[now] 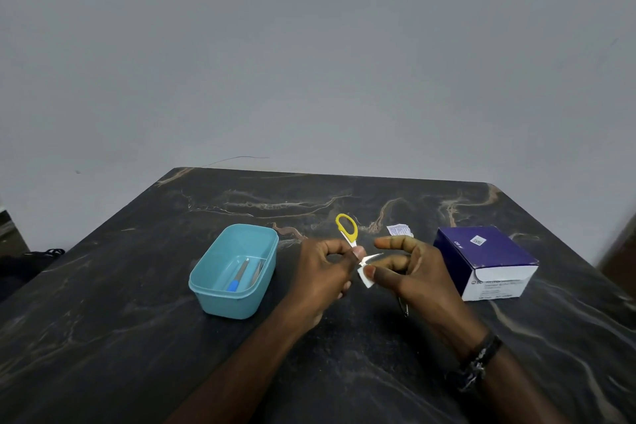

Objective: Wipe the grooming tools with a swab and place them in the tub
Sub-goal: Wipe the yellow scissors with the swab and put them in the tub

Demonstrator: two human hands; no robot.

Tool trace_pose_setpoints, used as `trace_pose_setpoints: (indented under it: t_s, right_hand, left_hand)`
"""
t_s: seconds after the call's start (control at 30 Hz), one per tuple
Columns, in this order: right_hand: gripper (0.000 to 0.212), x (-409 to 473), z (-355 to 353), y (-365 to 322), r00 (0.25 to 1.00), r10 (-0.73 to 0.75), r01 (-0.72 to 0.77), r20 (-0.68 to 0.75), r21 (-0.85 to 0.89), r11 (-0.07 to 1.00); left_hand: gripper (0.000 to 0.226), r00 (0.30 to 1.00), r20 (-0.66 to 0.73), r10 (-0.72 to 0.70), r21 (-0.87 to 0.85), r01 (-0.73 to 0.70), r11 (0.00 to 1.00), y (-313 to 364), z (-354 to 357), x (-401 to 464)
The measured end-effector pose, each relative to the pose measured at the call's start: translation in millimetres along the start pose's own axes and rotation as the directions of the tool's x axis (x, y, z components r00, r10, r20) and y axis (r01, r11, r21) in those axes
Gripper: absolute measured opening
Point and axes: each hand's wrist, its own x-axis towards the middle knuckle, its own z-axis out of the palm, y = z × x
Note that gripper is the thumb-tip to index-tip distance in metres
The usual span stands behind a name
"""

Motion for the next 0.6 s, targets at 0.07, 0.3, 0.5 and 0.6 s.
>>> trace_pose_setpoints:
  t_s: [0.07, 0.3, 0.5, 0.6]
  right_hand:
    - [0.040, 0, 0, 0, 1.000, -0.003, 0.003, -0.002, 0.000, 1.000]
    - [0.038, 1, -2, -2, 0.999, 0.015, -0.015, -0.037, 0.010, 1.000]
    - [0.030, 4, -12, -3, 0.968, 0.025, 0.031, -0.249, 0.220, 0.975]
    - [0.028, 4, -13, -1, 0.959, -0.015, 0.063, -0.282, 0.162, 0.985]
  left_hand:
    - [0.024, 1.000, 0.001, 0.000, -0.005, 0.000, 1.000, 1, 0, 0]
    - [0.027, 0.992, -0.128, 0.018, -0.080, -0.028, 0.996, 3, -12, 10]
    - [0.024, 0.998, -0.057, 0.037, -0.066, -0.041, 0.997, -2, -7, 7]
    - [0.021, 0.996, 0.031, 0.083, 0.002, -0.083, 0.997, -3, -6, 5]
